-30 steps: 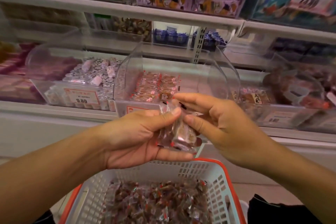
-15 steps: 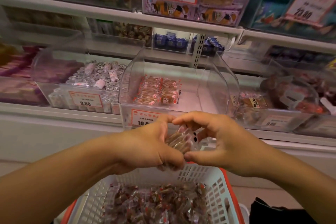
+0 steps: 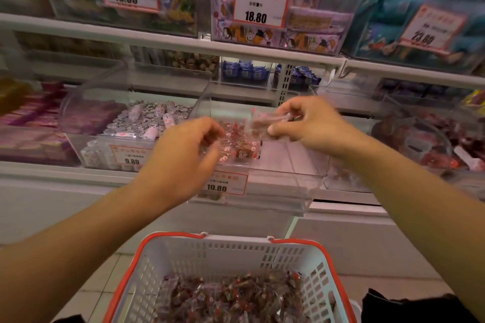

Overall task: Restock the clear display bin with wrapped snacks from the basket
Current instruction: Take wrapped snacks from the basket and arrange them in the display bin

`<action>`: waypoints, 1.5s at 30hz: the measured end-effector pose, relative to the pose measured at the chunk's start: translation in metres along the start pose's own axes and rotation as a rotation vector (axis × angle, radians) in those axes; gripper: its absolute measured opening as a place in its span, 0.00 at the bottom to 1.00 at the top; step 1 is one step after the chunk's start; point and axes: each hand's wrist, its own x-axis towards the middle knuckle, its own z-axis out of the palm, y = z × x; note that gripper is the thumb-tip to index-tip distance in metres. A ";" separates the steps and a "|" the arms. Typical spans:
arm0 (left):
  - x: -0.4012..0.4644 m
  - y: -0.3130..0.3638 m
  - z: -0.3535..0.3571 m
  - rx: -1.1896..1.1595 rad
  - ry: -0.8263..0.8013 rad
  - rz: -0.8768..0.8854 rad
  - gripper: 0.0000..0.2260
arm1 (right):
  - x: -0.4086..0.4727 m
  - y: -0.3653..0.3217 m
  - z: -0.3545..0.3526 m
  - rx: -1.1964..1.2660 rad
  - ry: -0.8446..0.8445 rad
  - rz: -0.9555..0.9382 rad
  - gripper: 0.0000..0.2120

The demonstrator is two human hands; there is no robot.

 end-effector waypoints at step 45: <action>-0.110 -0.032 0.093 0.491 -0.964 0.162 0.10 | -0.159 0.139 0.178 -0.091 0.063 0.026 0.04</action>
